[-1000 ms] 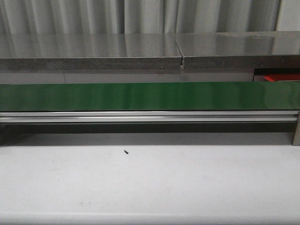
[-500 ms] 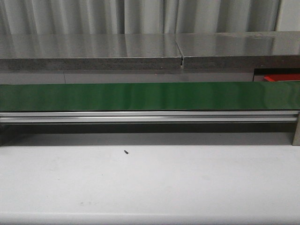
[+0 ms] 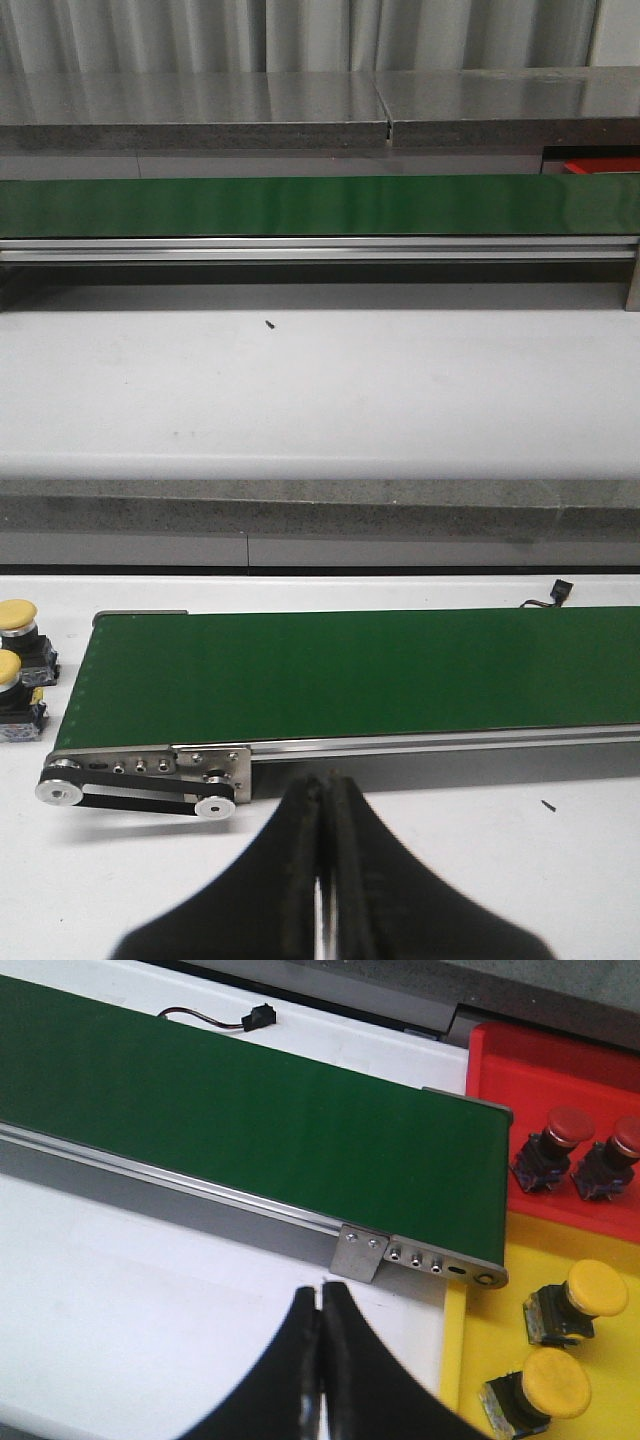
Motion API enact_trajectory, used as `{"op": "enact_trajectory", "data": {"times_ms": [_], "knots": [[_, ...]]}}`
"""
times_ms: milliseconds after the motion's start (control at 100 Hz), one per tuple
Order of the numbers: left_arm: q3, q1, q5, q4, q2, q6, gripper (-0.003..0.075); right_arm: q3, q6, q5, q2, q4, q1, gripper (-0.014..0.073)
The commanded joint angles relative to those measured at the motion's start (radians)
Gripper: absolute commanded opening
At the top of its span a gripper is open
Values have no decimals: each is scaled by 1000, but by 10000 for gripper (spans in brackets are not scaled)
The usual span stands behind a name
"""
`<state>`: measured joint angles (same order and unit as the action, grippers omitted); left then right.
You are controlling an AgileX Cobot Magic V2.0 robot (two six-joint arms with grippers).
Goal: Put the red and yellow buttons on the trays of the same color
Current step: 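Move the left gripper over a yellow button in the cluster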
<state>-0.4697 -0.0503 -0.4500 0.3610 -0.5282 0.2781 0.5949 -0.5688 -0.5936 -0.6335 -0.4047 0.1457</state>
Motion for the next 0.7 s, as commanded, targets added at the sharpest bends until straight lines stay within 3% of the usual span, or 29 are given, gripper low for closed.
{"op": "enact_trajectory", "data": {"times_ms": [0, 350, 440, 610, 690], "knots": [[-27, -8, 69, 19, -5, 1, -19, 24, 0, 52, 5, -11, 0, -98], [-21, -8, 65, 19, -5, 1, 11, 24, 0, 52, 5, -11, 0, -98], [-11, -8, 58, 19, -5, 1, 119, 24, 0, 52, 5, -11, 0, -98], [1, -8, 63, 19, -5, 1, 458, 24, 0, 52, 5, -11, 0, -98], [-6, -8, 69, 19, -5, -2, 559, 24, 0, 52, 5, -11, 0, -98]]}}
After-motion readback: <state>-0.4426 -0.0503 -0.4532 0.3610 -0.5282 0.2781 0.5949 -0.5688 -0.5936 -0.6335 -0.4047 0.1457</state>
